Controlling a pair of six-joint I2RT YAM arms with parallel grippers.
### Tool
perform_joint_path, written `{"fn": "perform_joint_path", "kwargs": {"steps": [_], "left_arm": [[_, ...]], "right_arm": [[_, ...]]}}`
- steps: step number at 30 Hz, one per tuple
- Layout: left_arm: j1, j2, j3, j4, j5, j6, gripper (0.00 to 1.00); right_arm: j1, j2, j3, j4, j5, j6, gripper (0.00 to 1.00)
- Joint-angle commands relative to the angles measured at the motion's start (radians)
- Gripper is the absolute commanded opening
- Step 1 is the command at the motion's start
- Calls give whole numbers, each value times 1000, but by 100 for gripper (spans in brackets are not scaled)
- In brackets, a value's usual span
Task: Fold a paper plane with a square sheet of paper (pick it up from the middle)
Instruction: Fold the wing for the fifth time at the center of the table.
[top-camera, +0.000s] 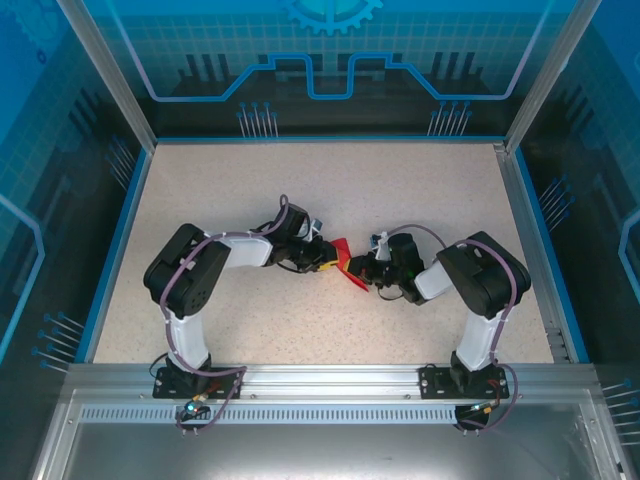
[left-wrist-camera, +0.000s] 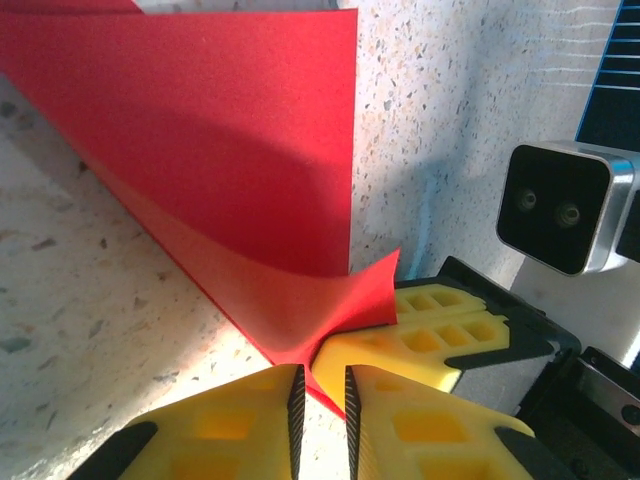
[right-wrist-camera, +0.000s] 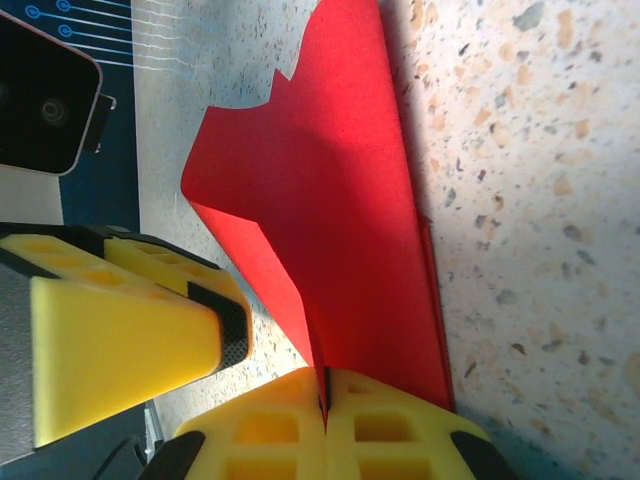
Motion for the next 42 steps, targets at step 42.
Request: {"fn": "perform_joint_path", "kwargs": {"steps": [42], "left_arm": [[-7,117,119,-206,-58,52,15]], "right_arm": [[-28,-9,55,-292,-47,-97,12]]}}
